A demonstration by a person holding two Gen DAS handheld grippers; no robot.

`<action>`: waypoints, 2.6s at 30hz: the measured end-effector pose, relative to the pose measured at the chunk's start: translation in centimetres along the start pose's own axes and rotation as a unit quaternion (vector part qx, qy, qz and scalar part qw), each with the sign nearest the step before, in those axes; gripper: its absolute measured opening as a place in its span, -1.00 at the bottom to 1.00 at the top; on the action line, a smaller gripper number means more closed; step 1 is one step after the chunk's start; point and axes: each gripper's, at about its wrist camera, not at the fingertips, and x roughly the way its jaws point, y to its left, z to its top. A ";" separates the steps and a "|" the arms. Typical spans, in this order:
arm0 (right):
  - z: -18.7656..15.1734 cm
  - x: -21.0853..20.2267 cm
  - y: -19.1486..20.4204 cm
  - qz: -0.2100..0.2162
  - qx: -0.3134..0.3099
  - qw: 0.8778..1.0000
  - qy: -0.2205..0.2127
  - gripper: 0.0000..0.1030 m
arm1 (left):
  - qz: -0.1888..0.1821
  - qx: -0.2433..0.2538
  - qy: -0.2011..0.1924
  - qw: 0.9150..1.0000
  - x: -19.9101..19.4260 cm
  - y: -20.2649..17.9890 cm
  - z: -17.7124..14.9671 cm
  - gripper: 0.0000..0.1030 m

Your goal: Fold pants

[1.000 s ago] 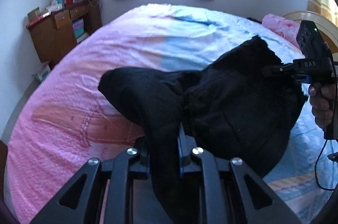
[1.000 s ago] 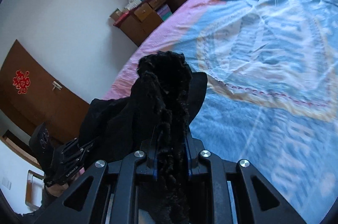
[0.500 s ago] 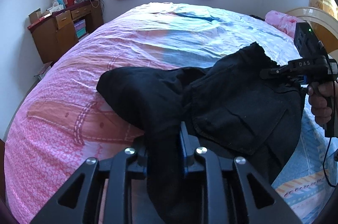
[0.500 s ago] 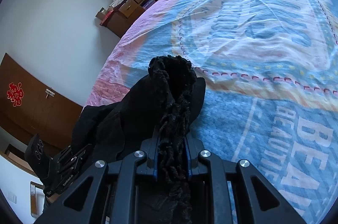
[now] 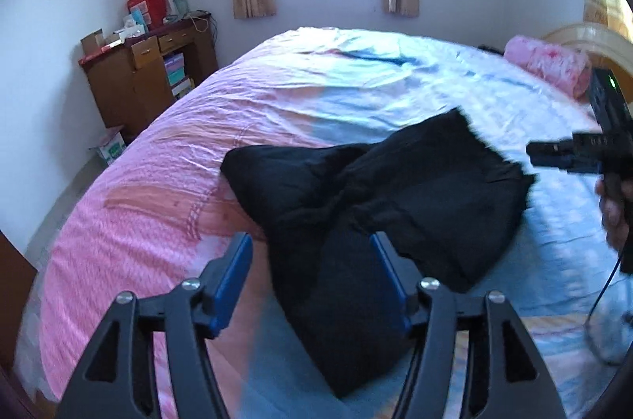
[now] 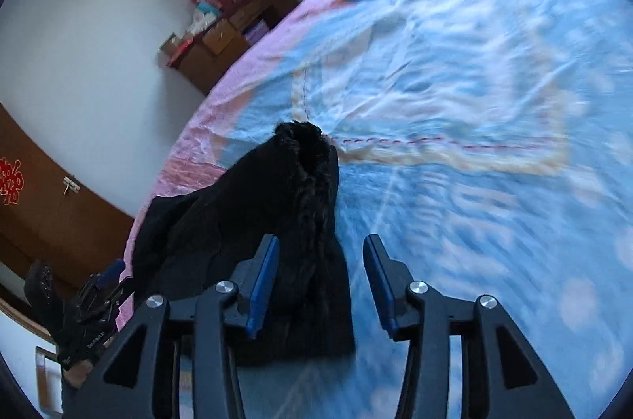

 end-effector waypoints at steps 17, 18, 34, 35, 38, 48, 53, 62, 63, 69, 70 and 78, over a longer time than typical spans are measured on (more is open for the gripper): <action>-12.3 -16.7 9.7 -0.083 -0.106 0.981 -0.139 0.06 | -0.041 -0.005 -0.082 0.996 -11.3 -6.3 -2.7 0.70; -12.5 -17.0 10.0 -0.084 -0.110 0.981 -0.139 0.06 | -0.045 -0.003 -0.082 0.996 -11.5 -6.6 -2.7 0.70; -14.6 -20.5 12.4 -0.085 -0.129 0.970 -0.186 0.24 | -0.042 0.001 -0.090 0.995 -12.4 -7.2 -2.5 0.71; -14.6 -20.4 12.5 -0.082 -0.132 0.970 -0.185 0.25 | -0.042 0.000 -0.089 0.995 -12.2 -7.2 -2.5 0.71; -14.6 -19.9 12.6 -0.077 -0.137 0.971 -0.179 0.25 | -0.040 -0.001 -0.084 0.996 -11.8 -7.0 -2.7 0.71; -14.4 -18.9 11.9 -0.081 -0.127 0.975 -0.165 0.26 | -0.038 0.001 -0.079 0.996 -11.2 -7.1 -2.9 0.94; -14.5 -19.3 12.1 -0.082 -0.130 0.972 -0.176 0.26 | -0.030 -0.007 -0.082 0.996 -11.5 -6.9 -2.5 0.99; -14.8 -20.4 13.5 -0.084 -0.149 0.966 -0.195 0.26 | -0.016 -0.008 -0.118 0.993 -13.6 -6.5 -1.7 0.99; -14.8 -20.4 13.7 -0.085 -0.152 0.965 -0.197 0.26 | -0.015 -0.008 -0.121 0.993 -13.8 -6.4 -1.7 1.00; -15.2 -20.8 14.5 -0.084 -0.163 0.961 -0.205 0.26 | -0.011 -0.014 -0.126 0.992 -14.2 -5.9 -1.4 1.00; -15.3 -20.8 14.6 -0.086 -0.165 0.961 -0.206 0.26 | -0.010 -0.015 -0.125 0.992 -14.2 -5.9 -1.4 1.00; -15.4 -20.8 14.7 -0.087 -0.164 0.961 -0.204 0.26 | -0.009 -0.033 -0.120 0.992 -13.8 -4.9 -1.6 1.00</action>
